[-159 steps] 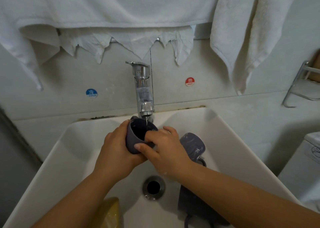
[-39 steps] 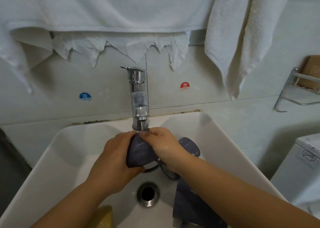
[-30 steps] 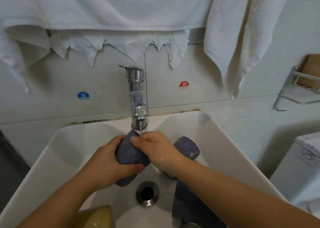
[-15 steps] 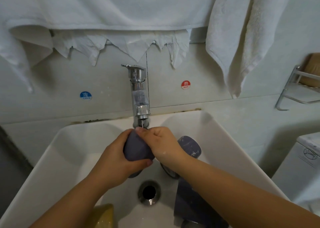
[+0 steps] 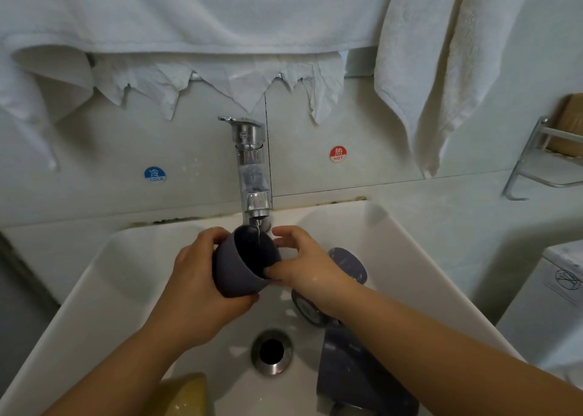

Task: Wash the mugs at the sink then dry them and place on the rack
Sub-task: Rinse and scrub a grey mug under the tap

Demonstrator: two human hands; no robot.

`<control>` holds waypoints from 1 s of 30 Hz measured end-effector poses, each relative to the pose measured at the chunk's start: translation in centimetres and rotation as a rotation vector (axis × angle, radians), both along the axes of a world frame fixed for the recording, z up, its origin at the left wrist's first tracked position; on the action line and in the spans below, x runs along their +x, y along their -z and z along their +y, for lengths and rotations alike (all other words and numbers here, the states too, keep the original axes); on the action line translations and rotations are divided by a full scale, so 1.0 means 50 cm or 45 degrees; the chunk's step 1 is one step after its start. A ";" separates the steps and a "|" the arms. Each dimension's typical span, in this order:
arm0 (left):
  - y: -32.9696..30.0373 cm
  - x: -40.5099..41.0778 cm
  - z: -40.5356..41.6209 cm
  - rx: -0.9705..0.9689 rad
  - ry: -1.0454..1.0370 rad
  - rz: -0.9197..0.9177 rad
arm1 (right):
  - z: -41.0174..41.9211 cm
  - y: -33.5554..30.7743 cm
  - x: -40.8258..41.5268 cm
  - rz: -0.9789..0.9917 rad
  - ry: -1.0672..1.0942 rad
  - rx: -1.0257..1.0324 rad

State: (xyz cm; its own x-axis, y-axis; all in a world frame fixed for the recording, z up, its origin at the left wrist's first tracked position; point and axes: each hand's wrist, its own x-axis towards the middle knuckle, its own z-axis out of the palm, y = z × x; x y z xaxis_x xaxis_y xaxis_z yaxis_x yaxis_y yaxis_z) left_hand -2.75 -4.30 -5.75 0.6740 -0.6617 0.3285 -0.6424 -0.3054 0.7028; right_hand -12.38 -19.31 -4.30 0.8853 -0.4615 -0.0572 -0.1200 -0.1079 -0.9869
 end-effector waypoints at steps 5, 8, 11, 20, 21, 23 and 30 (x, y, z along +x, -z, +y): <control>-0.027 -0.010 0.009 0.076 0.132 -0.137 | 0.001 0.008 0.006 -0.087 0.025 -0.386; -0.042 -0.025 0.010 0.058 0.272 -0.031 | -0.008 -0.003 0.006 -0.035 0.108 -0.828; -0.045 -0.026 0.012 0.083 0.354 0.105 | -0.014 -0.008 0.007 0.064 0.050 -1.172; -0.039 -0.004 0.023 0.137 0.430 0.478 | -0.006 -0.008 0.014 0.112 -0.114 -0.503; -0.036 -0.008 0.020 0.136 0.405 0.467 | -0.006 -0.008 0.015 0.128 -0.078 -0.393; -0.031 -0.018 0.015 0.122 0.326 0.406 | -0.004 -0.008 0.017 0.157 -0.043 -0.277; -0.029 -0.016 0.012 0.112 0.196 0.039 | -0.018 -0.012 0.015 0.183 -0.079 -0.515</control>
State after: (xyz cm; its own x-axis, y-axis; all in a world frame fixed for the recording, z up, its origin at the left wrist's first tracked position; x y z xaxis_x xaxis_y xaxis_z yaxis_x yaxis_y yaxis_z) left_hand -3.55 -3.68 -4.31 0.5716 -0.7829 0.2455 -0.6648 -0.2665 0.6978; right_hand -11.63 -20.23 -3.71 0.9083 -0.4182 -0.0073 -0.2341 -0.4937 -0.8375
